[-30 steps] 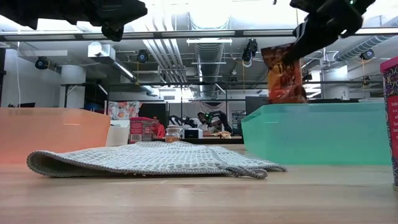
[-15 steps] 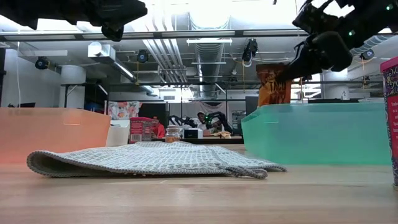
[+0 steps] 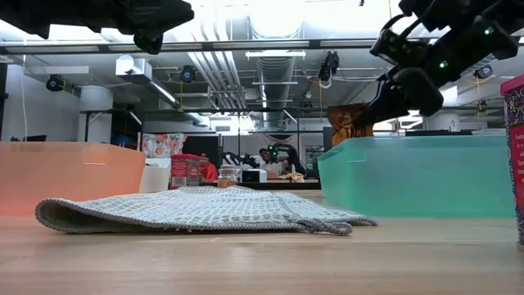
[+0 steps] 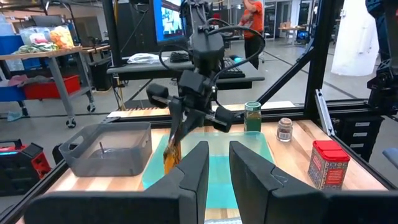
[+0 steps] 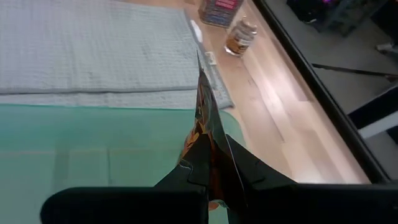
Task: Sort spices by type
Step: Put the top orange seasoning packet into the green bin
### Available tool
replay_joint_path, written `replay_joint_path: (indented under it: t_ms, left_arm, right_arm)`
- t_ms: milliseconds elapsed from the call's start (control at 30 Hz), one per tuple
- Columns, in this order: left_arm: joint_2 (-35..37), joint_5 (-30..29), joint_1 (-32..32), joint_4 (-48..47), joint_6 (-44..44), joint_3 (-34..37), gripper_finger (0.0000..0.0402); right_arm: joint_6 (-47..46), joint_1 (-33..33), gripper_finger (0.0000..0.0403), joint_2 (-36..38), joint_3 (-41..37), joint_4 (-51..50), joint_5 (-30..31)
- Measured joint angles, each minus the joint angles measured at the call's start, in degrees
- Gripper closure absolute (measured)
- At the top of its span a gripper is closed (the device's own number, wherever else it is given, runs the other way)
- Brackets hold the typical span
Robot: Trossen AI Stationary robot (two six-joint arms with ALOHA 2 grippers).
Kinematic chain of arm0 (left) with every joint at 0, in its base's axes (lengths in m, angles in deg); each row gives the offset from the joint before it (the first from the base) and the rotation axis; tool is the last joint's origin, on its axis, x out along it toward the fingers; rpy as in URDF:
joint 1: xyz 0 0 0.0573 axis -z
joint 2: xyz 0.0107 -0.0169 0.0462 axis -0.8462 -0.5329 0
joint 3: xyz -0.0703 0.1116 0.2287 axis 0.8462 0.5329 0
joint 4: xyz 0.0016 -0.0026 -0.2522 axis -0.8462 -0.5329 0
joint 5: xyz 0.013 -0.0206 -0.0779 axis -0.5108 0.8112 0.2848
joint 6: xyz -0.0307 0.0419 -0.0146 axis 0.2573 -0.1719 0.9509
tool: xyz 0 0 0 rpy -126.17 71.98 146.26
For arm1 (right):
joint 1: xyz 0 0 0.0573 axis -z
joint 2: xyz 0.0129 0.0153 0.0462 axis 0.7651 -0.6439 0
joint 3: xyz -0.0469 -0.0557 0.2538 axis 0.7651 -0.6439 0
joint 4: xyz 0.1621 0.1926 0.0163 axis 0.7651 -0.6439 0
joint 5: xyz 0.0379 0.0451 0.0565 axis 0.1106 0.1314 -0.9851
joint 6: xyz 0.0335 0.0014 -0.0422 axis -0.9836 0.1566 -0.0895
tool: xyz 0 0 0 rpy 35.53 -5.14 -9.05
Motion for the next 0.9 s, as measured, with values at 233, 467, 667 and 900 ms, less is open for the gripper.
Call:
replay_joint_path:
  t_ms: [233, 467, 667, 900]
  left_arm:
    - [0.0, -0.02, 0.0, 0.01, -0.2, 0.0, 0.0354]
    - [0.0, -0.02, 0.0, 0.01, -0.59, 0.0, 0.0354]
    - [0.0, -0.04, 0.0, 0.01, -0.63, 0.0, 0.0354]
    - [0.0, -0.04, 0.0, 0.01, -0.63, 0.0, 0.0354]
  right_arm:
    - [0.36, 0.5, 0.039, -2.61, 0.0, 1.13, 0.0]
    - [0.31, 1.0, 0.039, -2.96, -0.04, 1.03, -0.38]
    - [0.44, 1.38, 0.039, -2.97, -0.12, 1.05, -0.38]
    - [0.44, 1.38, 0.039, -2.96, -1.25, 1.22, -0.39]
